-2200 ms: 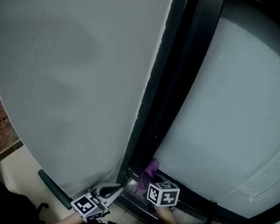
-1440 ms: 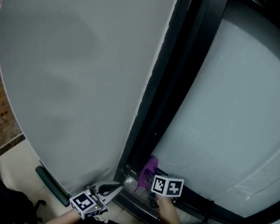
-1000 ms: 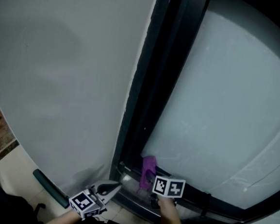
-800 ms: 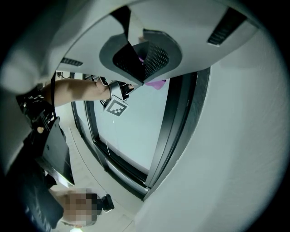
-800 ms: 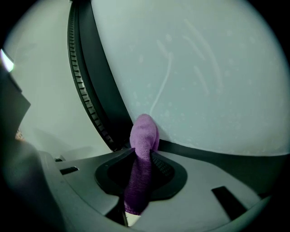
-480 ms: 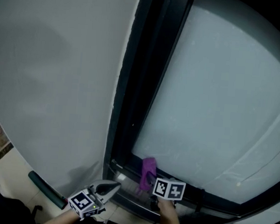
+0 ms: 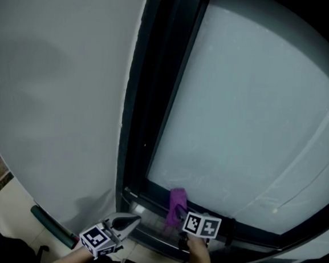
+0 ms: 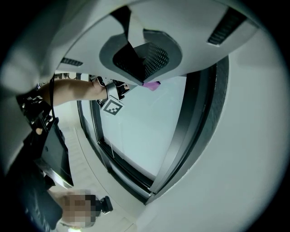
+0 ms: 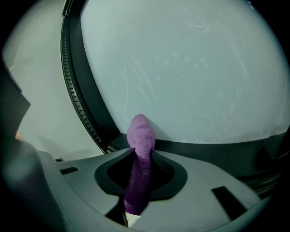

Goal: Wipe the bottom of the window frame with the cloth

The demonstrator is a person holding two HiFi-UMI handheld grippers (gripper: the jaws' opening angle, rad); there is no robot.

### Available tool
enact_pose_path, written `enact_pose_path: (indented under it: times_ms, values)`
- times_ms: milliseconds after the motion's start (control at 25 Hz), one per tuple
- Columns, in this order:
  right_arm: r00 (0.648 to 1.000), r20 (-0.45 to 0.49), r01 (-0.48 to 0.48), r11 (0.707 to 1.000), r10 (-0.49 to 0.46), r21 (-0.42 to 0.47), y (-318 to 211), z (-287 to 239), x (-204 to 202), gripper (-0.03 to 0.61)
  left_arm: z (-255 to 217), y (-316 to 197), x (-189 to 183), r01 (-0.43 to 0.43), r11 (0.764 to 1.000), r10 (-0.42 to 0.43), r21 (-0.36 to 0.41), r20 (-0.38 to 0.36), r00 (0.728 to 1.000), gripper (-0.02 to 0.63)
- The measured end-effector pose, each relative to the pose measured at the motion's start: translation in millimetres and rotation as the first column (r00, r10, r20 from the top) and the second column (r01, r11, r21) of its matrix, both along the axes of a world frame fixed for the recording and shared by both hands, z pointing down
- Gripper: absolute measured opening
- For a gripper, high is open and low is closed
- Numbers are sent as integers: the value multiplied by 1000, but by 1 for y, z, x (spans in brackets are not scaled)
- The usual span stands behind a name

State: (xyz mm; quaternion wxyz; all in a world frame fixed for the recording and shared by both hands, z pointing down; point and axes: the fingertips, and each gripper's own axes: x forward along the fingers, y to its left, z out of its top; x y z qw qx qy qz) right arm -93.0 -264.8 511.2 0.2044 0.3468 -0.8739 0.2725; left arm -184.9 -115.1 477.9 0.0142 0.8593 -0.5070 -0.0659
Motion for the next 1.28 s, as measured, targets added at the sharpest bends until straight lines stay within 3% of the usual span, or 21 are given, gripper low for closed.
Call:
enact_pose_path:
  times_ms: [560,1280]
  values:
    - [993,35,-115,993,115,0,-2,1,42,87,-1,-11,21,-66,998,66,-3,21,998,5]
    - [961,57,-271,963,270,-1,-6,2,108,87,-1,-24,54,-180,984,180,4,48,983,5]
